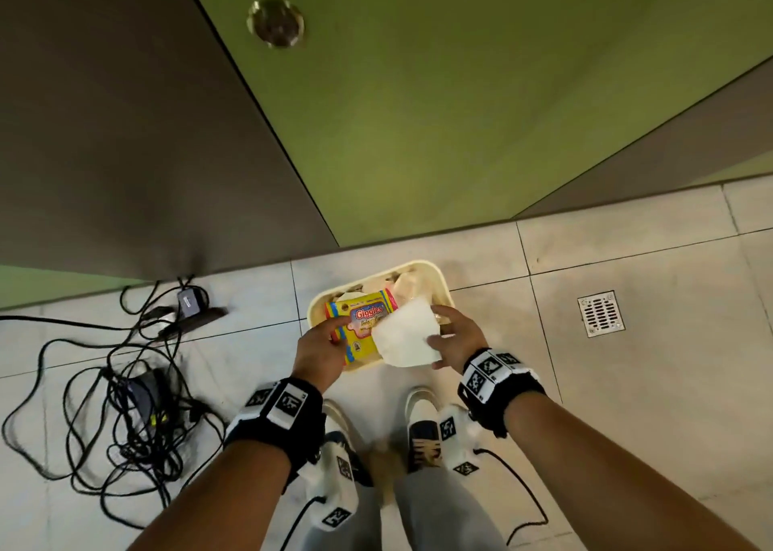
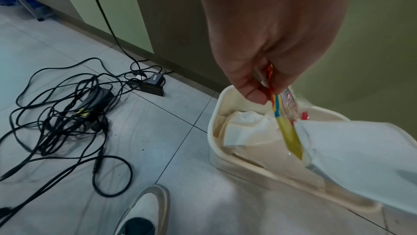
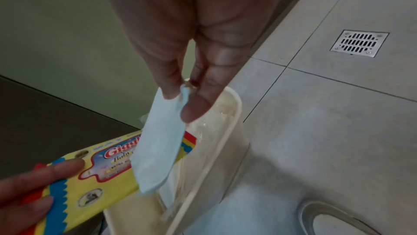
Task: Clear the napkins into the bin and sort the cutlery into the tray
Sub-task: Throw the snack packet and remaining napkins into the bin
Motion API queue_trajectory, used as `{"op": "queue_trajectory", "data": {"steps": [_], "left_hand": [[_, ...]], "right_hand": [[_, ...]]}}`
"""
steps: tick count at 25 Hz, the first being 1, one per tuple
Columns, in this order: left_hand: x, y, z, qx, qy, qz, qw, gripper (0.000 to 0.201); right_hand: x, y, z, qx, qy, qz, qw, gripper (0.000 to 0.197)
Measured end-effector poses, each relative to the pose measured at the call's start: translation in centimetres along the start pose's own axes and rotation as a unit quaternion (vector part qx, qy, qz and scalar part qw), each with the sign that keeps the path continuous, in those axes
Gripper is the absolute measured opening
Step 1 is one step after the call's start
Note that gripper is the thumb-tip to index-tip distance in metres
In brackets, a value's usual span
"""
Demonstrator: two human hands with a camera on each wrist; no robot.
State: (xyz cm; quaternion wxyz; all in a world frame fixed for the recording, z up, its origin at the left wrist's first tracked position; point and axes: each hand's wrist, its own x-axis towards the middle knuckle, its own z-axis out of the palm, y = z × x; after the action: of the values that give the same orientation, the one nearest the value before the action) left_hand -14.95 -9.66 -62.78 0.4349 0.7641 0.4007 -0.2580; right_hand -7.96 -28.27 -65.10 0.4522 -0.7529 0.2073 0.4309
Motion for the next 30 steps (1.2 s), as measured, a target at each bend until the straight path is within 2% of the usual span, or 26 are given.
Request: {"op": "queue_trajectory", "data": {"steps": [5,6,8,9,11,15,18,20,26,30], "left_hand": [[4.2,-1.0,1.5,0.048,-0.045,-0.005,0.998,0.043],[4.5,-1.0,1.7,0.062,-0.059,-0.001,0.996,0.043],[4.5,-1.1,1.7,0.097,-0.060,0.001,0.993,0.044],[4.1,-1.2,1.4,0.102,-0.054,-0.003,0.993,0.044],[2.7,-1.2,0.6,0.089,-0.041,-0.001,0.995,0.040],[-2.1,0.7,-2.9,0.137,-0.066,0.028,0.988,0.035],[-6.4,4.5,-6.5,0.123,-0.053,0.071,0.988,0.033],[-9.4,7.4,-8.8,0.109,-0.031,0.101,0.988,0.032],[-22.3,15.7,-15.8,0.087,0.013,0.190,0.978,0.028],[-30.1,20.1,-20.3,0.092,-0.010,0.230,0.969,0.029]], "right_hand": [[5.3,-0.7,1.1,-0.021,-0.002,0.017,1.000,0.043],[6.3,-1.0,1.1,-0.062,-0.003,0.022,0.998,0.046],[7.5,-1.4,0.9,-0.224,-0.003,0.017,0.975,0.053],[7.3,-1.5,0.8,-0.265,0.003,0.010,0.964,0.053],[5.9,-1.6,0.3,-0.273,-0.003,-0.004,0.962,0.045],[-0.9,-2.8,-2.6,-0.349,-0.016,-0.063,0.935,0.038],[-6.9,-5.9,-5.7,-0.467,-0.053,-0.122,0.874,0.039],[-10.6,-8.6,-7.7,-0.499,-0.058,-0.162,0.849,0.040],[-25.3,-16.9,-14.0,-0.502,-0.011,-0.273,0.821,0.036],[-32.9,-20.1,-16.8,-0.522,0.004,-0.320,0.791,0.035]]}}
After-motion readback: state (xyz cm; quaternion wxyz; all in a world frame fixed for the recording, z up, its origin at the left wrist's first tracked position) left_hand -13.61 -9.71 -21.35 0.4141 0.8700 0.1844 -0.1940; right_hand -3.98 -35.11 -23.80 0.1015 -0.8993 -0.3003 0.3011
